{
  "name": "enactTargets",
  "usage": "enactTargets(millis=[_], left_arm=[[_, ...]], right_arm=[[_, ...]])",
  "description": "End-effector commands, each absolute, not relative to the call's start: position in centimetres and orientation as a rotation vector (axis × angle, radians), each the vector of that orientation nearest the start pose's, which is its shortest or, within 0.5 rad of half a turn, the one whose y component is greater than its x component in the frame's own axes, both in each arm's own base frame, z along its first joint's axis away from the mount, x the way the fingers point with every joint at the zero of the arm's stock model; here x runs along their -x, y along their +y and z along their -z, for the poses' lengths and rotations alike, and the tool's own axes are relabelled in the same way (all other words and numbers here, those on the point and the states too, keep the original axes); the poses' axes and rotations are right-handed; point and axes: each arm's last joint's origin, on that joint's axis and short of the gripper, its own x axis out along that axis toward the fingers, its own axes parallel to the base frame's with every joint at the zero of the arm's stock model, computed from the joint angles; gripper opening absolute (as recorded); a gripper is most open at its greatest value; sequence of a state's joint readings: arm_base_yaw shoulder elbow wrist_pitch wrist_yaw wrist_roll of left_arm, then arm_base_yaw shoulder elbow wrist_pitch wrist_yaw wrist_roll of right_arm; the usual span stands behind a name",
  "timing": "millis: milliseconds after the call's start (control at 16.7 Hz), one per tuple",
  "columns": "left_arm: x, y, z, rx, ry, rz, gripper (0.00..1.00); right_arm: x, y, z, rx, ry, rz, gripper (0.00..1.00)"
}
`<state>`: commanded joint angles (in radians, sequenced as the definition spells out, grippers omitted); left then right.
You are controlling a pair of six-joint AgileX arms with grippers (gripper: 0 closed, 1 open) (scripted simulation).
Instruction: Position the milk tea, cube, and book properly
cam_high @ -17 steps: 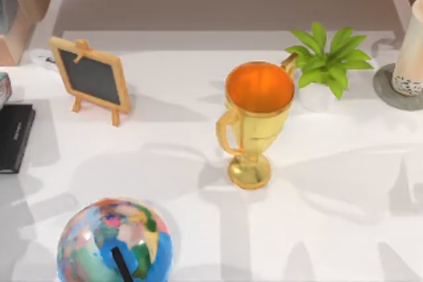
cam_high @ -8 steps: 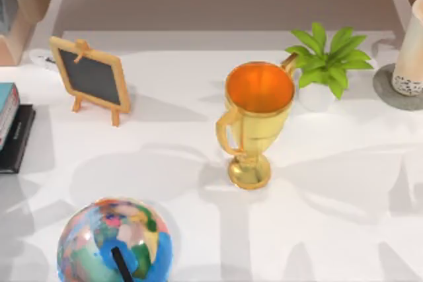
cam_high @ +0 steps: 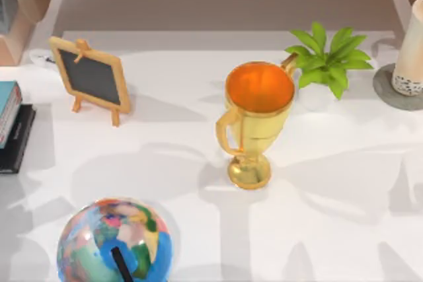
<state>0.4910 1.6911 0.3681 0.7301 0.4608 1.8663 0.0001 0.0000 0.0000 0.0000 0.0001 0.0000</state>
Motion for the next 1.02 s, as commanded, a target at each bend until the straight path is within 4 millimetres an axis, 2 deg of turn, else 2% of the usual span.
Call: enactTargets(millis=[780,1020], left_arm=[[-23.09,10.81,-8.51,-1.539,0.381,0.436,0.98],[-23.09,10.81,-8.51,-1.539,0.381,0.436,1.0]], right_arm=[[-10.57,-0.12,-16.0,0.0,0.0,0.0,1.0],[-10.57,-0.12,-16.0,0.0,0.0,0.0,1.0]])
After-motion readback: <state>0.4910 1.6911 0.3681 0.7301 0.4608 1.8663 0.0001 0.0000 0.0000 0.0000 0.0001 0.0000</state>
